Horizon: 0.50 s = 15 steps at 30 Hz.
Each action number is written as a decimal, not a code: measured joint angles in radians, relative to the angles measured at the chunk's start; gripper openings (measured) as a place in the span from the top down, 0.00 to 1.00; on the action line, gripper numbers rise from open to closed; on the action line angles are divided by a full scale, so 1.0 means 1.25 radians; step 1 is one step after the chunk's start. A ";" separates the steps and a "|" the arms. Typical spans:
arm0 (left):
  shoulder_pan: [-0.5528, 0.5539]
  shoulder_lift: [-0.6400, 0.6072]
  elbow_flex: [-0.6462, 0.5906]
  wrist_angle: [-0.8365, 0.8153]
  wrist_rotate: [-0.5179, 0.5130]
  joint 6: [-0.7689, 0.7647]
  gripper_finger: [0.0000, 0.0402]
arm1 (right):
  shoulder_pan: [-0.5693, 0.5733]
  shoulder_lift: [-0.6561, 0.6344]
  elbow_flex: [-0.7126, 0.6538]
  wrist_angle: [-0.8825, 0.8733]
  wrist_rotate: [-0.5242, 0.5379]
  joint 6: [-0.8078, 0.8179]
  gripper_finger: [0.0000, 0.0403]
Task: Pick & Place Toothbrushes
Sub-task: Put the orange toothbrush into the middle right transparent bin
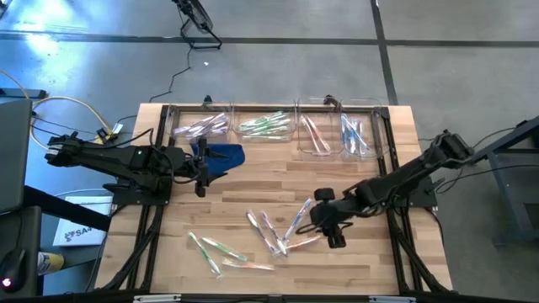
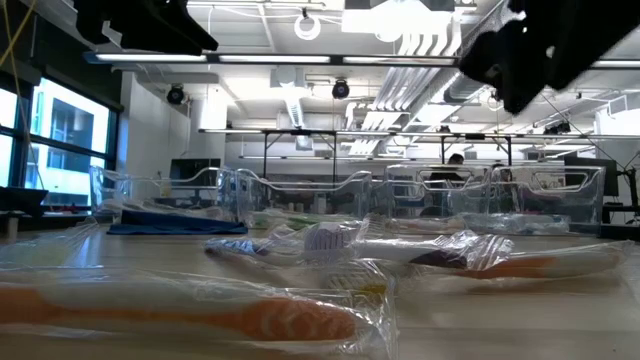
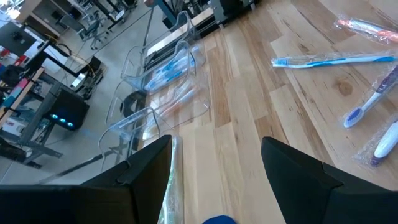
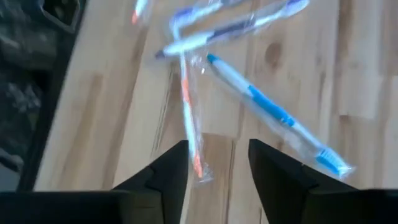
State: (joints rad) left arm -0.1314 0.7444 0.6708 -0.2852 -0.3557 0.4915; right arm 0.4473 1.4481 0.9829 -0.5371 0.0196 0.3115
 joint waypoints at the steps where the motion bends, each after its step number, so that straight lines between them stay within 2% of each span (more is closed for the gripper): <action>1: 0.000 0.000 0.000 0.000 0.000 0.000 0.40 | 0.000 0.015 0.000 0.002 -0.003 0.000 0.59; 8: 0.000 0.000 0.000 -0.002 -0.001 0.000 0.40 | 0.000 0.120 0.000 0.039 -0.080 0.010 0.60; 15: 0.000 0.000 0.000 -0.002 -0.003 0.000 0.40 | 0.000 0.211 0.000 0.109 -0.110 0.035 0.63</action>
State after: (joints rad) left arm -0.1314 0.7444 0.6708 -0.2874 -0.3592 0.4915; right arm 0.4473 1.7116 0.9829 -0.4003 -0.1178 0.3556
